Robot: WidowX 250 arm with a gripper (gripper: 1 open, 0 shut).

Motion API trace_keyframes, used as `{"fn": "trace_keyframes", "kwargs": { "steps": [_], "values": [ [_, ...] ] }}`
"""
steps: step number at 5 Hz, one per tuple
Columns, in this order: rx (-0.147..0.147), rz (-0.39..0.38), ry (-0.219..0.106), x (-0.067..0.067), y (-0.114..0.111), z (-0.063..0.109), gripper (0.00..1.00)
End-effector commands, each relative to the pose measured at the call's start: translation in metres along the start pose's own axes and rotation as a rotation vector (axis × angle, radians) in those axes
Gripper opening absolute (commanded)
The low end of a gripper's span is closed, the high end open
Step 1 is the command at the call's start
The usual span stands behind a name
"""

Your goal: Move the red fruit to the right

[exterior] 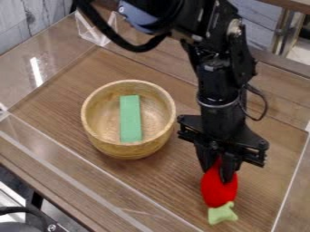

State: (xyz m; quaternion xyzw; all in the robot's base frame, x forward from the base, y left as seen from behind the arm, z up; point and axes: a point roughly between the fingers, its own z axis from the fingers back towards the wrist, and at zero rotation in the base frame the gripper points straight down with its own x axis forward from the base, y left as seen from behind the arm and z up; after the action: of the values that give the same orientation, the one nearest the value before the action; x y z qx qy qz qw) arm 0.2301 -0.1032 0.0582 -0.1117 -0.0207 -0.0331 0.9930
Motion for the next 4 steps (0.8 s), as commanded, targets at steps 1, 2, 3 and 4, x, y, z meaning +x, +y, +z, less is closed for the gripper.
{"fn": "trace_keyframes", "kwargs": {
  "steps": [1, 2, 3, 4],
  "values": [
    [-0.008, -0.003, -0.018, 0.005, -0.002, 0.008, 1.0],
    [-0.007, -0.001, -0.01, 0.005, -0.001, 0.01, 1.0],
    [-0.001, 0.001, -0.017, 0.005, 0.0, 0.019, 1.0],
    [0.006, 0.005, -0.022, 0.006, 0.002, 0.027, 1.0]
  ]
}}
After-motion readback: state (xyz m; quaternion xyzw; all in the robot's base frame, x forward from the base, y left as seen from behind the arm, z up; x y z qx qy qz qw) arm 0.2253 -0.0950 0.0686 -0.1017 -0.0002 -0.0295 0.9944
